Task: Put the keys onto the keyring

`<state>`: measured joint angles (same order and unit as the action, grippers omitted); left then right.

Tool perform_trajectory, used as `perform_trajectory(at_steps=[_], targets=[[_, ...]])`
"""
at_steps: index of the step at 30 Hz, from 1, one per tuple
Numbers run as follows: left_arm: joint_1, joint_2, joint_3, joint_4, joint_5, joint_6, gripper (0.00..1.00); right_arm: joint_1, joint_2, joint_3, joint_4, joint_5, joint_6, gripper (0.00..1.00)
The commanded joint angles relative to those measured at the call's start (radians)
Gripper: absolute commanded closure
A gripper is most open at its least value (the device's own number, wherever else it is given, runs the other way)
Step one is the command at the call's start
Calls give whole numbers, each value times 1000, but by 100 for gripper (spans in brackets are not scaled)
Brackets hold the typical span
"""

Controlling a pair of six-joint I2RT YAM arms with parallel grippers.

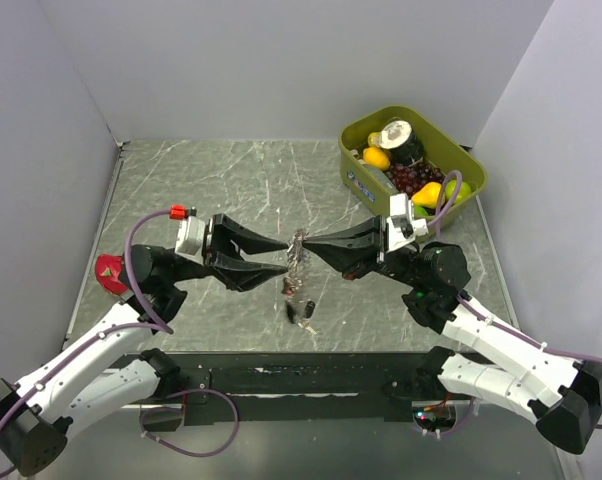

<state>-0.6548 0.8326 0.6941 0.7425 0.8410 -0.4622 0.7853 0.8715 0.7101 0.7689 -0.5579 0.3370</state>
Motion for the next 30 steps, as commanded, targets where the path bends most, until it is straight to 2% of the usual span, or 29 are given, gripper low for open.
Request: perform_trajectory(at_steps=[1,3,7,11,19,26,30], targets=[[-3,11,-2,101,-91,-27,49,2,1,-11,154,-10,46,100],[-5,17,-5,119,-103,-35,48,2,4,-26,193,-17,60,100],[-3,51,10,156,-94,-59,53,5,20,-43,239,-34,77,100],[-5,95,45,176,-50,-84,65,9,21,-57,263,-31,73,100],[-6,119,45,204,-29,-107,68,14,17,-90,329,3,79,100],[-17,126,59,187,-26,-92,79,23,32,-103,371,10,74,100],[-34,135,67,189,-28,-84,80,34,44,-93,359,1,59,100]])
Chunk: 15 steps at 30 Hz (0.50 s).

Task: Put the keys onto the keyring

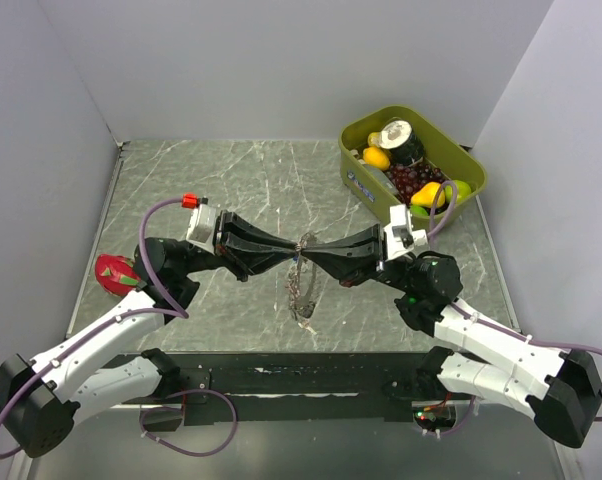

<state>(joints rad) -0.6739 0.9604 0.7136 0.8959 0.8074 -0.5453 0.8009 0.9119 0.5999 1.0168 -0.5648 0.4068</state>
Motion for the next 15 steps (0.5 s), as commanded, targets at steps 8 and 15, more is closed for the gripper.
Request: perform_trajectory(at_steps=[8,15], targets=[[-26,8,66,-17,9,39,86,23,-2,-5,135,19,-19,100],[-29,-14,50,-31,-33,50,59,24,-11,-25,186,39,-16,100]])
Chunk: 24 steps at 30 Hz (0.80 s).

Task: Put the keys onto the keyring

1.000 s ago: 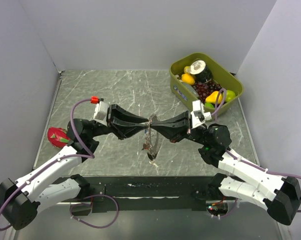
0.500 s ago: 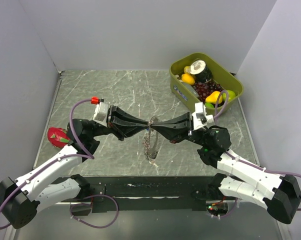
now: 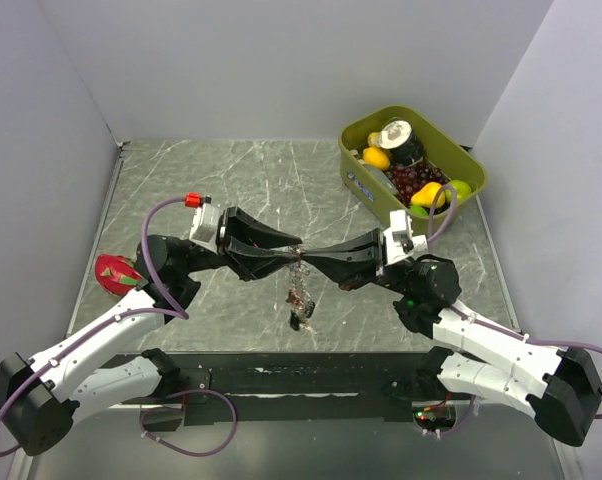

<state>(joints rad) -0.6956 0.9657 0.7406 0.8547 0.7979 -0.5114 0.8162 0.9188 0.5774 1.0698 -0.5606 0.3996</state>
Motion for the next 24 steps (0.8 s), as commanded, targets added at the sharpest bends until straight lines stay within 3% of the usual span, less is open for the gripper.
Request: perform_trajectory(at_steps=[1,5,11,18,24], targets=[[-7,-21,22,10,-23,16,60,9,-17,-4,142,34,-2,100],[-7,-12,26,20,-8,5,65,9,-14,-14,174,39,8,100],[-5,-24,17,15,-19,14,59,9,-26,-30,190,59,-1,100],[-7,-19,22,17,-5,10,70,9,-24,-31,211,67,7,100],[-7,-9,25,29,1,-1,74,9,-26,-34,219,73,7,100]])
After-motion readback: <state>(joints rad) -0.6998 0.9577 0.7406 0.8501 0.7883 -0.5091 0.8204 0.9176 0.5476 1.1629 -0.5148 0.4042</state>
